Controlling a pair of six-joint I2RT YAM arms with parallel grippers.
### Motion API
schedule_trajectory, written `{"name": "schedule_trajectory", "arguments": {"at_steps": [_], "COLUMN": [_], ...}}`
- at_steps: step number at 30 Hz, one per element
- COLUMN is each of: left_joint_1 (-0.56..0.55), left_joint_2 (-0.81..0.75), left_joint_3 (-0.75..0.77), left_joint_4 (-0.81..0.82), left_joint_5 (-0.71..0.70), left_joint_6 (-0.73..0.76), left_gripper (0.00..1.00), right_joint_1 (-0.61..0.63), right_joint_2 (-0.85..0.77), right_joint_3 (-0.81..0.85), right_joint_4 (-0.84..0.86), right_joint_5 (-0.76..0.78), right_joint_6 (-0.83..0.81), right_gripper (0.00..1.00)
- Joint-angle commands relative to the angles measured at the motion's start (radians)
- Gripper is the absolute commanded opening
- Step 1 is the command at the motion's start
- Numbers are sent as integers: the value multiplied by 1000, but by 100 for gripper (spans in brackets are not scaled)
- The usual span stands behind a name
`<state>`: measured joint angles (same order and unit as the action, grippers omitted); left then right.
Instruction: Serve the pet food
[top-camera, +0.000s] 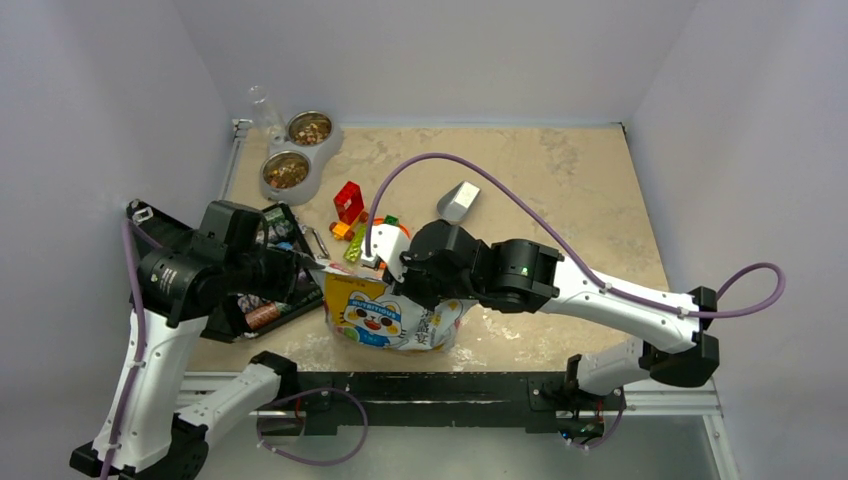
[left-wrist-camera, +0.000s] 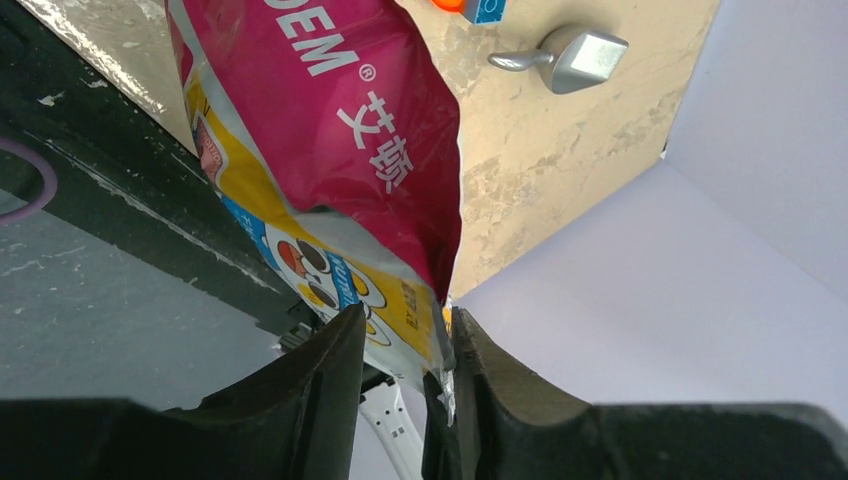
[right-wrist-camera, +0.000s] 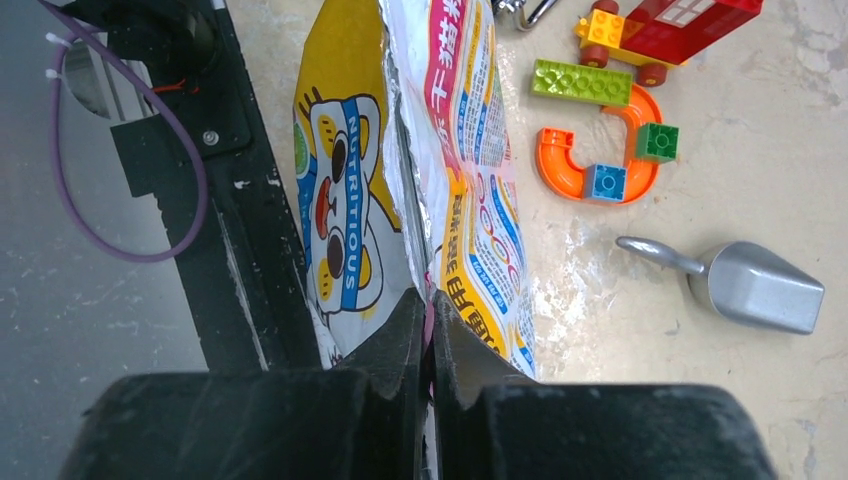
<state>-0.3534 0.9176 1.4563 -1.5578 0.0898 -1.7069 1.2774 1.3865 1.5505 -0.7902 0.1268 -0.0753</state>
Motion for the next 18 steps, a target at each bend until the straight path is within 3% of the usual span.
{"name": "schedule_trajectory", "arguments": {"at_steps": [1,3,5,9,18], "left_joint_1": [8,8,8,8,8], "left_joint_2": [29,32,37,41,34], "left_joint_3": [-19,-18,-16,-17,1], "left_joint_4": [22,29,37,60,28], "left_joint_5": [-12,-9,-3,32,61], "left_joint_6": [-4,2,10,8,-28], "left_gripper": [39,37,23,1,0], "right_joint_1": [-12,-12,-12,-11,-4], "right_joint_2": [-2,13,36,114,257], "right_joint_3": [81,98,122,198,324], "right_joint_4": [-97,-86,-78,-80,-91], "right_joint_5": [5,8,20,49,9], "right_joint_6": [-3,-2,0,6,0], "right_gripper": [8,16,23,27,31]}}
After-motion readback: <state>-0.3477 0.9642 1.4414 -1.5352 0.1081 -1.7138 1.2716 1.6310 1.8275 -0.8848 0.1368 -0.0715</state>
